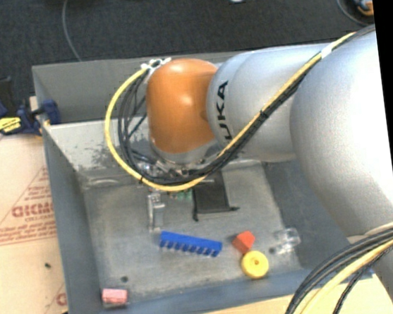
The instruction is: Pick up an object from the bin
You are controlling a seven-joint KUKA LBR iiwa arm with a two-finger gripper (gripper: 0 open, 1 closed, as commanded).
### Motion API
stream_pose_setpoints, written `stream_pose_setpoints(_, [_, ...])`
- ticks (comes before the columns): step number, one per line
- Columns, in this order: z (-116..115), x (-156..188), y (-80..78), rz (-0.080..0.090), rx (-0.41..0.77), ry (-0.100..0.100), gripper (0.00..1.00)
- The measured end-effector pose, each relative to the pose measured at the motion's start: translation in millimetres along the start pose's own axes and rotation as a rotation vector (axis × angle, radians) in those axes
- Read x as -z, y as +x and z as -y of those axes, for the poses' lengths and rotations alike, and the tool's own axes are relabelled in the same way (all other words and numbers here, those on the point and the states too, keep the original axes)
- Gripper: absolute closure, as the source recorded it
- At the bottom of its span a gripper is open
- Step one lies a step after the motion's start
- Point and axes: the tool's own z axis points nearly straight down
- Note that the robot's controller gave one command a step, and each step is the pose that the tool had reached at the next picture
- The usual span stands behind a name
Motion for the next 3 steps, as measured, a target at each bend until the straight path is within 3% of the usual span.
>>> stream_pose_setpoints(1, [1, 5, -2.1, 0.008, -0.004, -0.001, 0.0])
stream_pose_setpoints(2, [91, -73, 32.5, -0.002, -0.031, -0.001, 0.0])
stream_pose_setpoints(3, [59, -53, 1.5, 0.016, 0.018, -0.002, 1.0])
